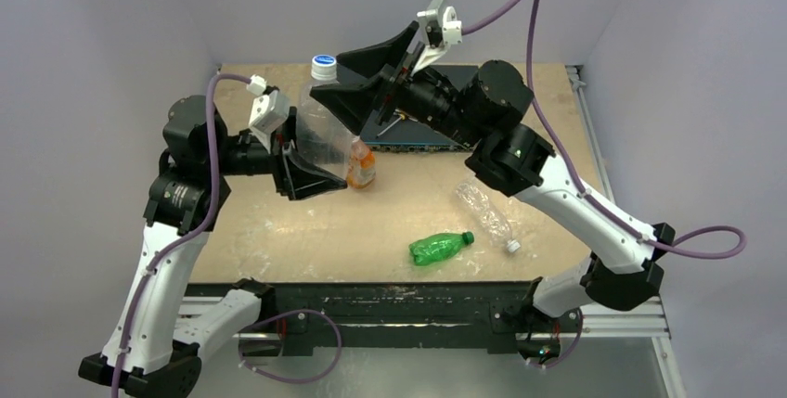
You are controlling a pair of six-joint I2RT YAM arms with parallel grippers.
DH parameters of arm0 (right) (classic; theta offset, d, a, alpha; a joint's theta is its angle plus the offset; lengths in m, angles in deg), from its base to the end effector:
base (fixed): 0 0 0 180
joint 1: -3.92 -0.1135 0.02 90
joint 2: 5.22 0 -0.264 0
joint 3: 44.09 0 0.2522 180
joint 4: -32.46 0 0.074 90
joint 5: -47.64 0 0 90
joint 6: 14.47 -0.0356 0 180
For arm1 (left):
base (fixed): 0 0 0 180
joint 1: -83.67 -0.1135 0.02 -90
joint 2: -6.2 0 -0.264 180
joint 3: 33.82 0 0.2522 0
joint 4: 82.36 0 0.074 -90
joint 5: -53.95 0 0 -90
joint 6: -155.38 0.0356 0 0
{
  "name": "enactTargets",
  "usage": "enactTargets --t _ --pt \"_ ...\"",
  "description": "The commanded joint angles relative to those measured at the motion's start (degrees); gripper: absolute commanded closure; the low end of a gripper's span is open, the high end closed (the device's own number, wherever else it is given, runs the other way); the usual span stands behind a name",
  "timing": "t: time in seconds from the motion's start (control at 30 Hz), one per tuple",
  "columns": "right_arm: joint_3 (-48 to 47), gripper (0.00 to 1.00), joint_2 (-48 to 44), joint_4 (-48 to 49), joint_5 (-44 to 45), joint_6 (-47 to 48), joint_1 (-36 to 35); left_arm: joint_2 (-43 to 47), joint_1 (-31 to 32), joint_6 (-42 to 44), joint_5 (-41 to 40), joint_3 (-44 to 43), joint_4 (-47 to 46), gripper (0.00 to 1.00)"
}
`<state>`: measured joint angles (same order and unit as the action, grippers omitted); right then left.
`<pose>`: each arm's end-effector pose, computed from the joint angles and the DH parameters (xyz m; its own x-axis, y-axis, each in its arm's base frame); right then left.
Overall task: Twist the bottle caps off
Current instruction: Unscrew the bottle cap from the plastic bottle.
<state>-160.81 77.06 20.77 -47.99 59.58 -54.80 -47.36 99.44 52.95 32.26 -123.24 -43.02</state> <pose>0.1494 0.2526 0.5601 -0.0536 0.4385 -0.8971 -0.9181 0.3317 0.2169 0.1398 -0.0738 0.4683 -0.2708 -0.0062 -0.9626 0.9572 0.1047 -0.2699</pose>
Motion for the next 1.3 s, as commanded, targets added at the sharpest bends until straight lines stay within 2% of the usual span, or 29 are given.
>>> enactTargets --t 0.0,0.1,0.2,0.23,0.27,0.3,0.37,0.4,0.57,0.8,0.97,1.2,1.27 --pt "-5.37 0.19 3.46 -7.66 -9.64 1.01 0.58 0.9 0.05 10.05 2.08 -3.09 6.43 0.69" --pt "-7.9 0.24 5.56 -9.72 -12.03 0.76 0.89 0.98 0.06 12.1 2.73 -3.09 7.88 0.69" --pt "-8.1 0.35 6.29 -8.66 -13.65 -0.05 1.31 0.98 0.05 14.5 2.42 -3.1 9.44 0.68" --pt "-8.06 0.41 6.38 -8.04 -14.01 -0.29 1.4 0.92 0.05 14.95 2.05 -3.09 10.01 0.64" --pt "-8.19 0.47 6.47 -7.72 -14.32 -0.55 1.48 0.96 0.05 15.1 1.28 -2.97 10.4 0.56" --pt "-8.29 0.53 6.53 -7.47 -14.59 -0.65 1.5 1.0 0.05 14.68 -0.06 -2.74 10.38 0.42" --pt "-8.33 0.66 6.45 -7.43 -14.95 -0.32 1.57 1.2 0.05 10.88 -3.93 -1.75 8.13 0.07" --pt "-7.98 0.71 6.17 -7.43 -14.94 -0.01 1.56 1.33 0.05 8.32 -5.7 -0.84 6.79 0.01" --pt "-2.6 0.74 3.07 -5.72 -13.65 1.96 1.59 0.56 0.05 -0.96 -10.82 0.43 0.66 0.0" --pt "11.69 0.72 -3.85 7.0 -10.49 0.98 1.5 0.04 0.06 -4.95 -7.83 1.71 -9.18 0.0" --pt "14.2 0.73 -3.89 11.4 -9.52 0.97 0.65 1.32 0.05 -10.72 -3.54 6.6 -16.18 0.05" --pt "13.59 0.8 -2.55 14.22 -3.74 4.11 -2.22 1.89 0.05 -9.07 -2.36 7.57 -13.79 0.02" --pt "15.07 0.8 -3.2 15.45 -2.58 4.52 -2.63 1.5 0.05 -8.16 -3.09 6.57 -13.18 0.1"
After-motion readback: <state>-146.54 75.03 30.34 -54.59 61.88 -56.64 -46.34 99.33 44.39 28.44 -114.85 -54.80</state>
